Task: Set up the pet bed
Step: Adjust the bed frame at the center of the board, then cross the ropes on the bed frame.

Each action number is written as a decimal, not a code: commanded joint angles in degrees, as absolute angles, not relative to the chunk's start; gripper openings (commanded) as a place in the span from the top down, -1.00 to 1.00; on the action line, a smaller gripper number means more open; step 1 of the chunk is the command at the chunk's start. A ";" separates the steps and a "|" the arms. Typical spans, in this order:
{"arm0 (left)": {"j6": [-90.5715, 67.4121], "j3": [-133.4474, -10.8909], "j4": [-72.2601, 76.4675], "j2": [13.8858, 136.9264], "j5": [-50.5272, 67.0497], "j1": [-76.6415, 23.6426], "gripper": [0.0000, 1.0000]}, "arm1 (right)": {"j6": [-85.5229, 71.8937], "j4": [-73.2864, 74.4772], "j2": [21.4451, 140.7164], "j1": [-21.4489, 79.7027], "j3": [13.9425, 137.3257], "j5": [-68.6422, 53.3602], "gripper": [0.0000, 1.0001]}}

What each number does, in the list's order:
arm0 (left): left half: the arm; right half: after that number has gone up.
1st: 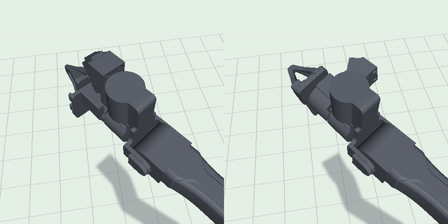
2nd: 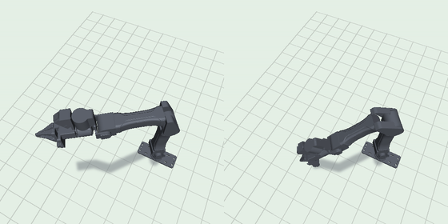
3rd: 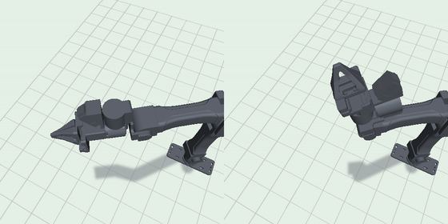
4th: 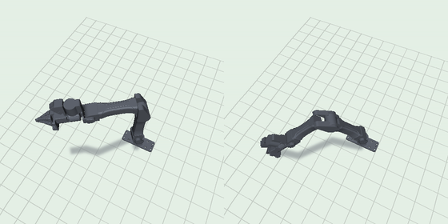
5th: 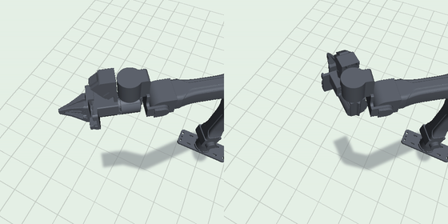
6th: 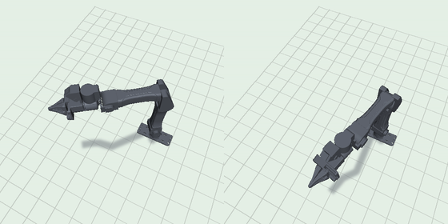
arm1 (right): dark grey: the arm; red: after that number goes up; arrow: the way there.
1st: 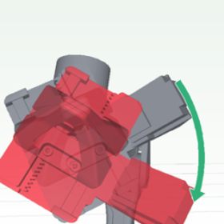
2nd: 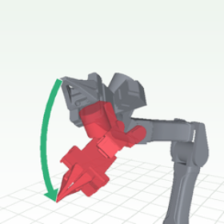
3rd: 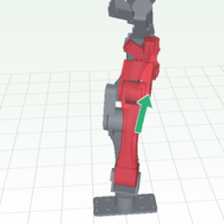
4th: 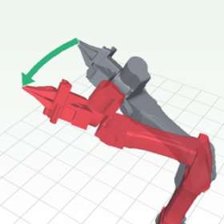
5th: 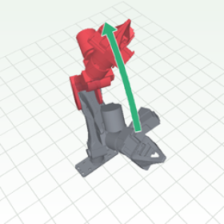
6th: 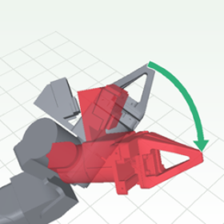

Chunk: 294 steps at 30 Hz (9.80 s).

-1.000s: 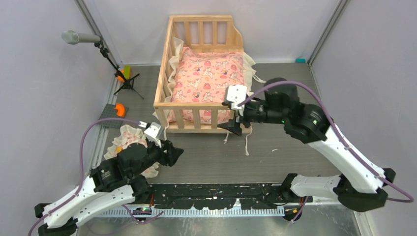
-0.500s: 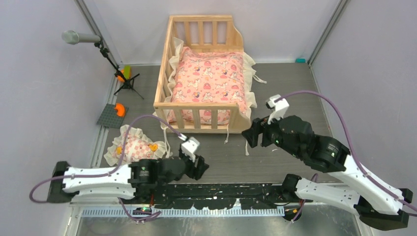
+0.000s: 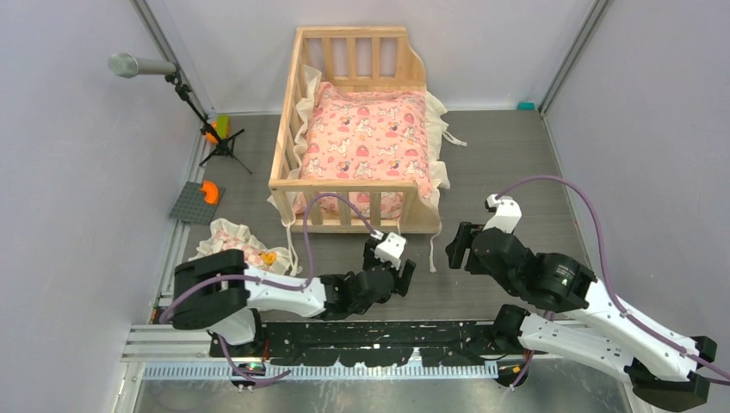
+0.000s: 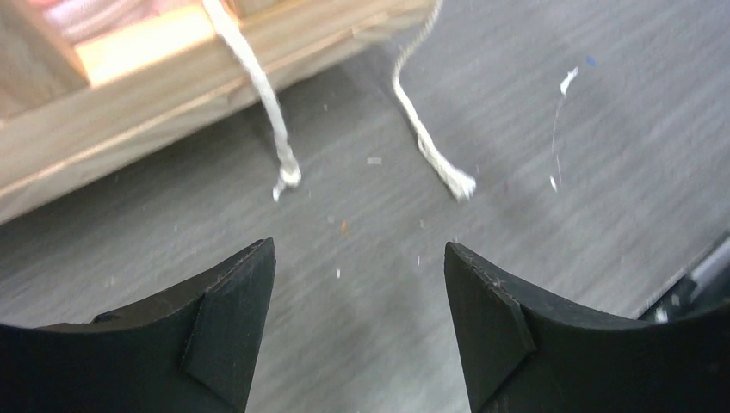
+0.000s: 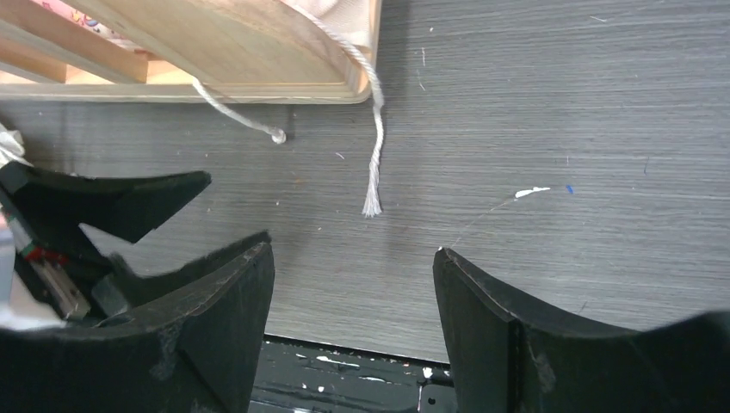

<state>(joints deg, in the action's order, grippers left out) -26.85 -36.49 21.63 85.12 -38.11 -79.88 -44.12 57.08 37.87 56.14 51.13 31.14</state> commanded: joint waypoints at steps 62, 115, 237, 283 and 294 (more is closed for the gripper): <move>-22.78 -32.66 49.25 92.44 -37.75 -68.42 1.00 | -30.04 25.51 57.03 27.86 46.15 9.05 0.15; -25.52 -23.64 30.59 69.49 -42.54 -71.54 1.00 | -10.71 -7.14 64.32 37.88 27.00 -4.32 0.03; -34.63 -39.03 1.22 64.65 -10.12 -71.65 -0.31 | -81.18 -11.06 52.55 52.82 21.32 3.11 0.99; -31.88 -32.80 -11.77 47.71 -13.38 -72.33 -0.18 | -84.80 -16.08 53.09 52.64 18.85 3.37 0.99; -26.90 -19.26 15.79 52.53 -22.40 -72.34 -0.22 | -85.52 -17.14 54.03 52.63 19.43 2.70 0.99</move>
